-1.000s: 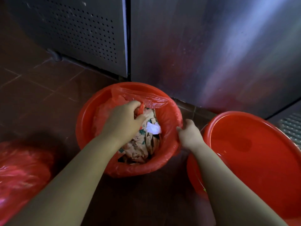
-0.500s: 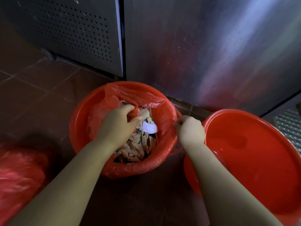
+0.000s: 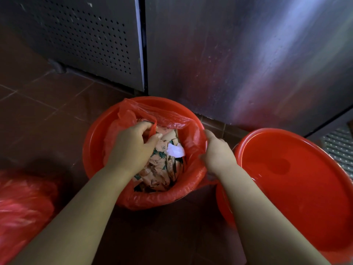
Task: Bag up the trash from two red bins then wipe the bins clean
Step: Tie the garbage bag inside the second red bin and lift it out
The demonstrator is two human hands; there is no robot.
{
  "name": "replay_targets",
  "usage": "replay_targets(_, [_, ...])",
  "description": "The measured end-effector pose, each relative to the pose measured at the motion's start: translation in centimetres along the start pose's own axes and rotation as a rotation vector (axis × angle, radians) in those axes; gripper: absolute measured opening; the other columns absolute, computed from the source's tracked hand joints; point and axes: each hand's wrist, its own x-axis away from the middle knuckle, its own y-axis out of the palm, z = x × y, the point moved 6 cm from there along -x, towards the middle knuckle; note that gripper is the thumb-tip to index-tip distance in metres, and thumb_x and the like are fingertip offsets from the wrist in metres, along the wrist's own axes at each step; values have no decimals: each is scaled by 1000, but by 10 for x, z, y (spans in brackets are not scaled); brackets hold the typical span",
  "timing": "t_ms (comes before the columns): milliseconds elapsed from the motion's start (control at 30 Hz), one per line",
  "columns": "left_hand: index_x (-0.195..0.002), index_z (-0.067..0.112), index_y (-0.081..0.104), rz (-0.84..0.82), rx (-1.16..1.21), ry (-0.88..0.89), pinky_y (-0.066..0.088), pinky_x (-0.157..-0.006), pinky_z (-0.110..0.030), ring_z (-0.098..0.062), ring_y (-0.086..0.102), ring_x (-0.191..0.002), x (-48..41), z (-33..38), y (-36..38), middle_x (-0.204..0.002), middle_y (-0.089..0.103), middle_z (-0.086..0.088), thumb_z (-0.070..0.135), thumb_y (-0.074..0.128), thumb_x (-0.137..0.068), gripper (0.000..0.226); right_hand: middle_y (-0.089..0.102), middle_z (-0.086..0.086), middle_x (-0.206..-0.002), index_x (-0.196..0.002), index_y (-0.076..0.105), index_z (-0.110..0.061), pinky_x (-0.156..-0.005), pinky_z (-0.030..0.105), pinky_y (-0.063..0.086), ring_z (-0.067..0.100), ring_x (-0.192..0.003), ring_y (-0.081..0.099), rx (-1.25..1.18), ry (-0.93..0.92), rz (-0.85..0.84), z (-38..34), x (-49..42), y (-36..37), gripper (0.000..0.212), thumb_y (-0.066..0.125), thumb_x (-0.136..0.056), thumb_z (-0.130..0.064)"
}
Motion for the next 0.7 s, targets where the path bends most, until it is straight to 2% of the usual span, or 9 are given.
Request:
replay_targets(33, [-102,25,65,0,-2,4,39,-62,-5,5,57,-74,0,1,1,-79,61,18,31,63,-88,15,59,18,-110,-128,46,-13,-79,38,52,37,-94,61,27,30,-12,2,0,-5,48,60,-83,-9])
replay_targets(100, [-100,24,66,1,-9,12,40,-60,-6,5,56,-71,0,3,2,-76,60,17,30,63,-88,14,66,15,-93,-87,55,-8,-67,32,47,34,-87,63,38,82,-41,4,2,-14,18,68,-82,-20])
replay_targets(167, [-97,24,66,1,-4,23,42,-59,-8,3,57,-69,0,6,2,-74,61,16,30,63,-88,11,61,9,-70,-68,53,-11,-56,25,40,27,-68,61,-41,79,-68,1,3,-23,30,72,-79,-32])
replay_targets(267, [-93,22,67,27,29,79,42,-64,-9,0,60,-72,0,16,-3,-76,63,15,29,64,-87,10,55,2,-56,-69,60,-8,-50,24,36,16,-50,49,-375,-25,-21,-20,9,-40,31,73,-81,-32])
replay_targets(367, [-86,21,66,100,57,167,37,-63,-4,0,59,-73,-4,31,-18,-76,63,16,25,66,-86,4,56,6,-58,-69,61,-7,-50,24,38,18,-52,46,-769,-133,-10,-42,14,-57,25,71,-85,-24])
replay_targets(433, [-91,19,69,173,44,209,35,-66,-7,-1,57,-75,-7,39,-31,-81,61,17,24,66,-86,7,56,10,-64,-75,63,-9,-50,23,38,19,-56,46,-891,-164,-77,-53,14,-60,16,70,-86,-19])
replay_targets(500, [-97,20,69,244,31,238,33,-74,-9,-10,52,-92,-10,46,-46,-87,56,18,25,65,-87,12,58,4,-69,-78,66,-15,-54,21,41,14,-59,50,-971,-157,-160,-61,14,-62,8,68,-85,-13])
replay_targets(600, [-93,35,62,292,109,223,33,-85,-14,-15,48,-103,-19,51,-67,-95,54,17,28,62,-89,8,61,-10,-69,-79,68,-21,-61,22,43,4,-66,55,-1062,-160,-199,-68,9,-65,19,64,-85,-3])
replay_targets(700, [-84,46,57,308,251,181,36,-84,-11,-2,52,-99,-27,52,-86,-100,54,16,27,62,-89,20,60,-14,-61,-82,67,-20,-55,19,45,2,-59,57,-1189,-172,-164,-77,8,-70,30,59,-84,9])
